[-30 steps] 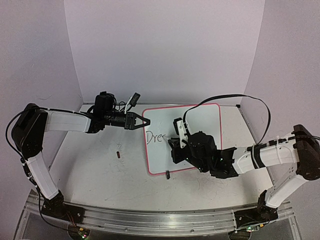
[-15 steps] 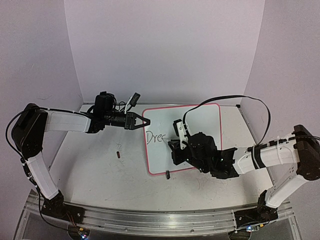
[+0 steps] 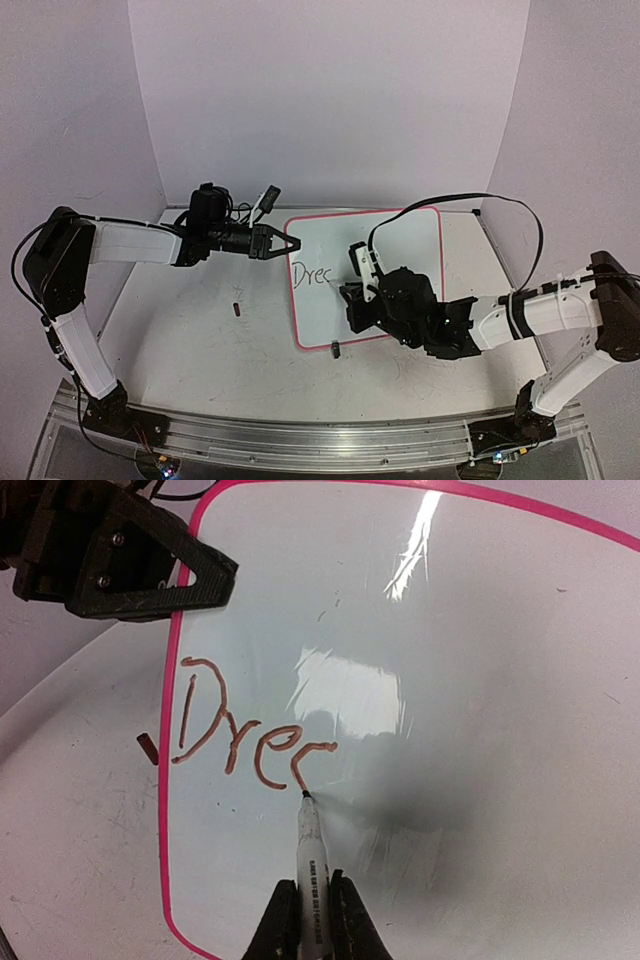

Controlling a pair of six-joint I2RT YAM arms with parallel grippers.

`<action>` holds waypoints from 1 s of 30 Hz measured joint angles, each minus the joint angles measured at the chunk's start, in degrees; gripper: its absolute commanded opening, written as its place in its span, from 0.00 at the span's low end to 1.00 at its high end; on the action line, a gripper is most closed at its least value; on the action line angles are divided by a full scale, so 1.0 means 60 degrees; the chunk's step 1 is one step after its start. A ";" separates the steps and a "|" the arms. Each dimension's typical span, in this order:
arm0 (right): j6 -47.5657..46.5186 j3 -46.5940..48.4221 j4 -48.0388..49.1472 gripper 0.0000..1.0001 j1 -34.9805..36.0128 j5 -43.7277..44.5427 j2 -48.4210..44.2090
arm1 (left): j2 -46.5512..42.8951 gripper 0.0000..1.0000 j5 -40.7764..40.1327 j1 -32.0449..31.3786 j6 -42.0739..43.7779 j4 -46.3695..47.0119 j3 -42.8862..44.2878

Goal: Write a sentence on the whiteboard

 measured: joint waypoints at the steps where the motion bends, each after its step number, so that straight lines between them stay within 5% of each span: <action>1: -0.0001 0.0000 0.0006 0.00 0.0002 0.0011 0.0000 | 0.0000 0.00 0.0000 0.0000 0.0000 0.0000 0.0000; 30: -0.0022 0.0279 0.0130 0.00 -0.0115 0.0457 0.0004 | 0.0000 0.00 0.0000 0.0000 0.0000 -0.0001 0.0000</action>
